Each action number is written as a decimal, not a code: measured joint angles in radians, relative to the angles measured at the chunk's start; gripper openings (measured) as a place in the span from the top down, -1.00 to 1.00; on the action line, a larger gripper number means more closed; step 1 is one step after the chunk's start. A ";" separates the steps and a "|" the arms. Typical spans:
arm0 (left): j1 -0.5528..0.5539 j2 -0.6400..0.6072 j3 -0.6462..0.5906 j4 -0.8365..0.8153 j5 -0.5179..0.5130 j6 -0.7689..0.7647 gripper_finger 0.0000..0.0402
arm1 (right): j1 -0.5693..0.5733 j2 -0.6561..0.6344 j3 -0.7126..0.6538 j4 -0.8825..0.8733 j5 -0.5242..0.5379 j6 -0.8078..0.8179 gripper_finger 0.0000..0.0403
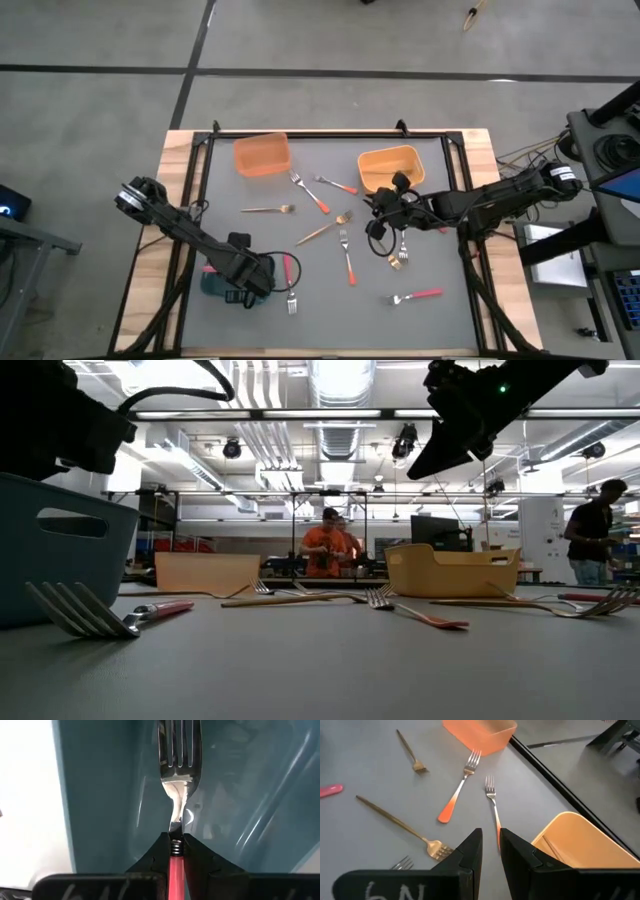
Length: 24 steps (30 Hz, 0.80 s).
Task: Sort silverware by color (type)
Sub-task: Put the pink fork into the blue bin
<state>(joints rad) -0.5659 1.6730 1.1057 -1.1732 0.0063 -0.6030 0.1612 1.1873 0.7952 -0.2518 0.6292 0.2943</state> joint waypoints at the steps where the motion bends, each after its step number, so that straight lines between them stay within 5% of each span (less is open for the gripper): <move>1: 0.000 0.004 0.000 -0.001 -0.001 -0.012 0.92 | 0.000 0.000 0.000 0.000 0.000 -0.002 0.71; 24: -0.006 0.041 -0.008 0.056 -0.054 -0.153 0.92 | 0.000 0.023 -0.002 0.004 0.000 0.010 0.71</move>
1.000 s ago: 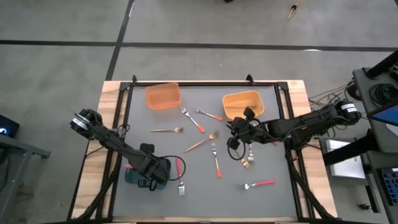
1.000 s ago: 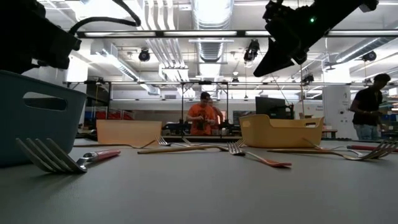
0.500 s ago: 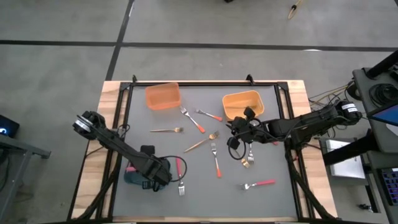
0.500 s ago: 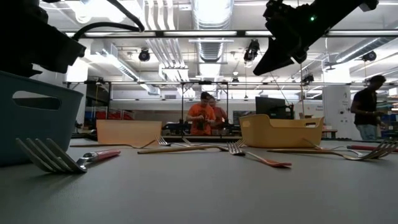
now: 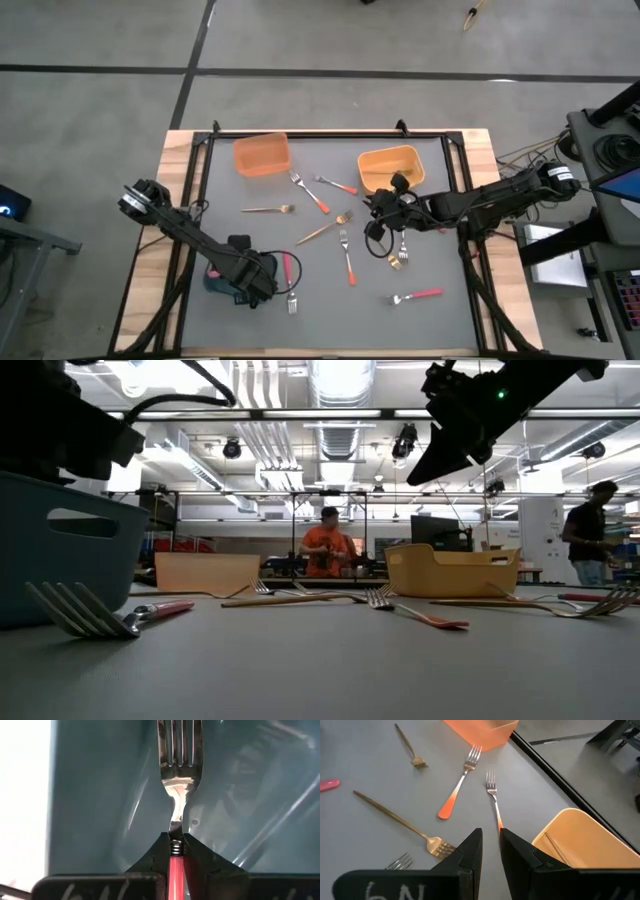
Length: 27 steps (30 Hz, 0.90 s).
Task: Sort silverware by color (type)
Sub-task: Put the pink fork into the blue bin
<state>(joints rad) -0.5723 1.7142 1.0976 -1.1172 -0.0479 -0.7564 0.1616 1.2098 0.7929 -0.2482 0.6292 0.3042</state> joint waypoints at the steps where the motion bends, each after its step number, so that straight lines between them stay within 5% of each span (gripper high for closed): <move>1: 0.000 0.005 -0.001 0.000 0.000 -0.006 0.92 | 0.000 0.000 0.000 0.000 0.000 0.000 0.71; 27: 0.000 0.037 -0.006 0.027 0.028 -0.043 0.87 | 0.002 0.000 0.000 0.000 0.000 0.010 0.71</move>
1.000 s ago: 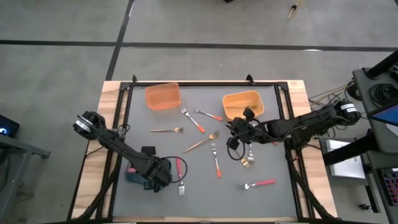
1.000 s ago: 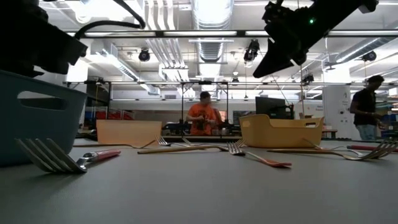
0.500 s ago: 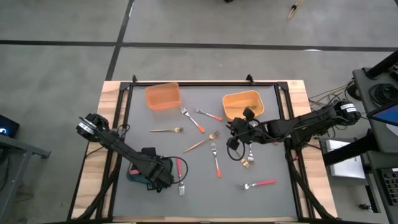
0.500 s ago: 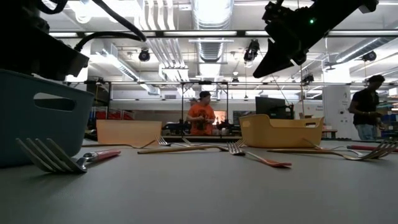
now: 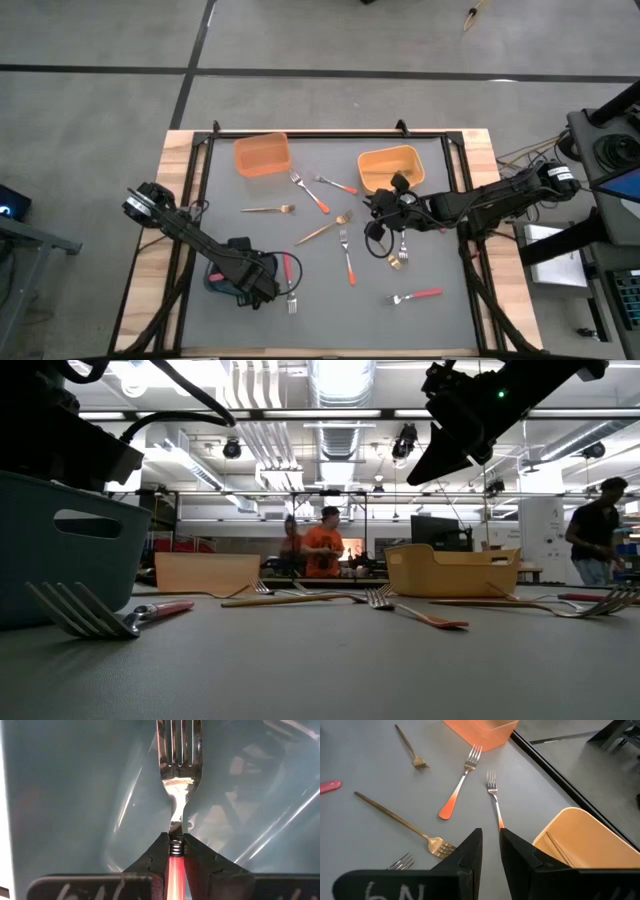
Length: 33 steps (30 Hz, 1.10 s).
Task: Sort silverware by color (type)
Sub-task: Put the pink fork into the blue bin, then put the orange fork into the orange bin
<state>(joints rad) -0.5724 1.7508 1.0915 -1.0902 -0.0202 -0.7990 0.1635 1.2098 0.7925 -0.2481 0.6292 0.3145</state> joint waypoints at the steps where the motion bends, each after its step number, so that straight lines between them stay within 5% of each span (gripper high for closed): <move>1: 0.000 0.000 -0.001 0.000 0.000 0.000 0.87 | 0.000 0.000 0.000 0.000 0.000 0.000 0.71; 13: 0.000 0.000 -0.001 0.009 0.000 -0.017 0.85 | 0.000 0.001 0.000 0.000 0.000 0.000 0.71; 22: 0.000 0.000 0.000 0.006 0.003 -0.017 0.54 | 0.000 0.001 0.000 0.000 0.000 0.000 0.71; 33: -0.001 -0.050 0.120 -0.205 -0.047 0.081 0.39 | 0.000 0.002 0.000 0.000 0.000 0.026 0.71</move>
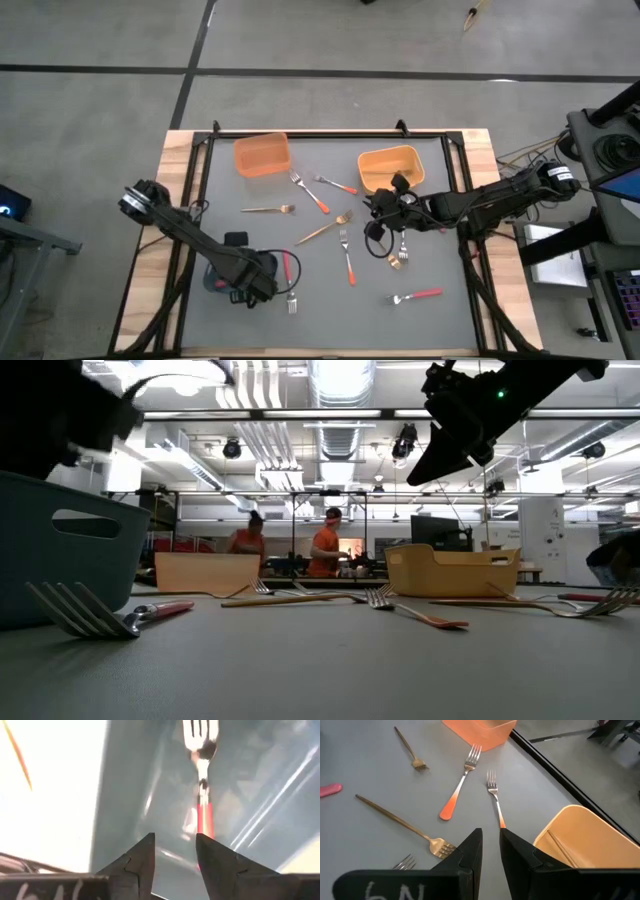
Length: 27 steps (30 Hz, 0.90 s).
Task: Sort silverware by color (type)
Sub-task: Put the orange fork into the orange bin
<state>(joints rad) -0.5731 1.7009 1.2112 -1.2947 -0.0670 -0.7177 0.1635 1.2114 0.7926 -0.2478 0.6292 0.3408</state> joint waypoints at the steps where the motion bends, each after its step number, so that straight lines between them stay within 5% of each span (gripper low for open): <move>1: 0.000 -0.013 0.015 0.002 -0.024 0.021 0.39 | 0.000 0.000 0.000 0.000 0.000 0.000 0.71; 14: 0.039 -0.236 0.049 0.159 -0.396 0.302 0.51 | 0.000 0.001 0.080 0.000 0.000 0.018 0.71; 27: 0.192 -0.523 -0.185 0.604 -0.529 0.662 0.62 | -0.007 0.001 0.191 -0.011 -0.003 0.061 0.71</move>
<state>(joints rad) -0.3809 1.1775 1.0258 -0.6904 -0.5964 -0.0561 0.1562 1.2121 0.9834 -0.2589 0.6265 0.4015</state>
